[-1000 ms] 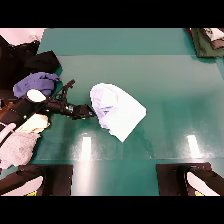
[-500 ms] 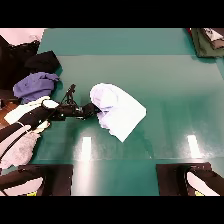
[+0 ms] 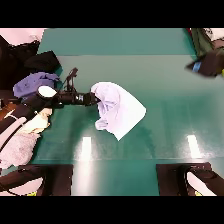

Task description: Fold the shirts.

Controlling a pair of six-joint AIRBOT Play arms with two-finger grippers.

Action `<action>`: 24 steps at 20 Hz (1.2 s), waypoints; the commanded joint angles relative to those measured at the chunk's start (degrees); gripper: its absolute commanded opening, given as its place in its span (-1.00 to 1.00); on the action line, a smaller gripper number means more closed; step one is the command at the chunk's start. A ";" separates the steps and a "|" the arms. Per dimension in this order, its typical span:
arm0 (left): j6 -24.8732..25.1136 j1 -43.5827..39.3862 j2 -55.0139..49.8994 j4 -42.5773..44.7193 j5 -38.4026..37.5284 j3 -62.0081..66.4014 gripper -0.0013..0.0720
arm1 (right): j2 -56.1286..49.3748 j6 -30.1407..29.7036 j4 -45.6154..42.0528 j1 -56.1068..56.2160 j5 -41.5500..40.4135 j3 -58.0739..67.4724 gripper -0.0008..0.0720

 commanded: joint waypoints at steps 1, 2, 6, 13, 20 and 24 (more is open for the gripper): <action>-0.59 0.04 2.80 10.32 -6.49 6.88 -0.89 | 2.97 2.27 -1.53 0.04 -6.45 -21.92 -0.07; -0.57 0.04 2.91 10.62 -7.80 7.78 -0.89 | 2.64 2.19 0.50 0.11 -9.29 -27.91 0.58; -0.59 0.04 2.93 10.93 -10.25 8.04 -0.89 | -3.41 -1.22 9.27 0.46 -19.78 -41.92 0.48; -1.66 0.04 2.93 11.74 -11.96 8.04 -0.89 | -17.86 -3.15 11.06 8.15 -29.33 -36.52 0.40; -1.66 0.04 2.93 11.98 -13.86 8.04 -0.89 | -27.41 -3.13 10.97 9.75 -30.16 -26.77 0.25; -1.66 0.04 2.93 11.98 -13.88 8.04 -0.89 | -28.61 -3.85 10.97 11.37 -31.63 -26.01 -0.40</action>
